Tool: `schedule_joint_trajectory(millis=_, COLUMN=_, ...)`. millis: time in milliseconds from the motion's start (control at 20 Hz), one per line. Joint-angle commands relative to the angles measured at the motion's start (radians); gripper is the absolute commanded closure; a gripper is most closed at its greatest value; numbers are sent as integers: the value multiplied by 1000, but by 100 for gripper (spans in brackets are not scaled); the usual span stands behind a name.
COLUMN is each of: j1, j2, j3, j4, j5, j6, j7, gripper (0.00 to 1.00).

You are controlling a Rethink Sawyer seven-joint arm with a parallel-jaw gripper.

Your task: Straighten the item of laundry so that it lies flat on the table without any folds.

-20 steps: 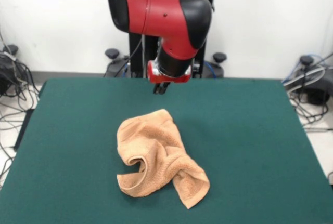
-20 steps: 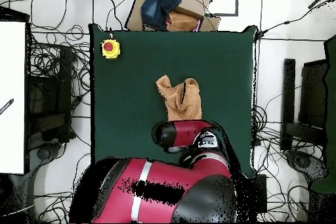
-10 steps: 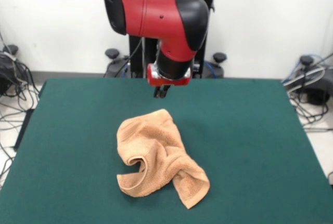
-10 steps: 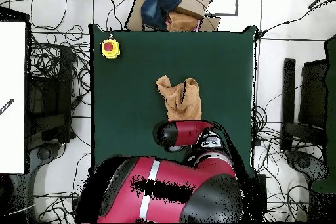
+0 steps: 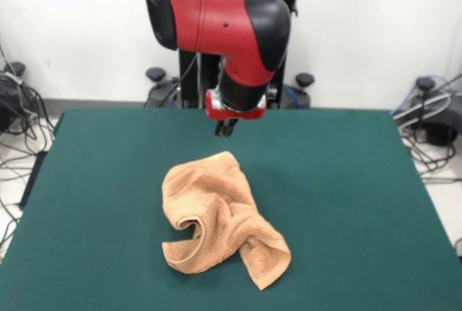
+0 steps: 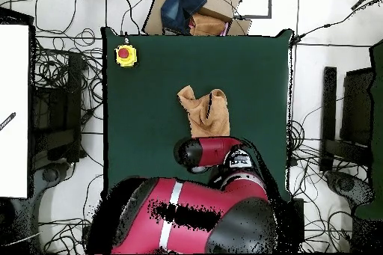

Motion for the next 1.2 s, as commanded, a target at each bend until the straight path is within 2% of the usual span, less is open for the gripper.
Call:
schedule_joint_trajectory(millis=50, j1=3, j2=28, j3=107, j4=-12, j5=-33, j6=-13, j7=42, gripper=100)
schedule_joint_trajectory(millis=800, j1=9, j2=29, j3=101, j4=-16, j5=-35, j6=1, j7=40, gripper=100)
schedule_joint_trajectory(millis=850, j1=9, j2=29, j3=101, j4=-18, j5=-35, j6=5, j7=39, gripper=0)
schedule_joint_trajectory(millis=1200, j1=10, j2=29, j3=98, j4=-17, j5=-36, j6=-4, j7=43, gripper=0)
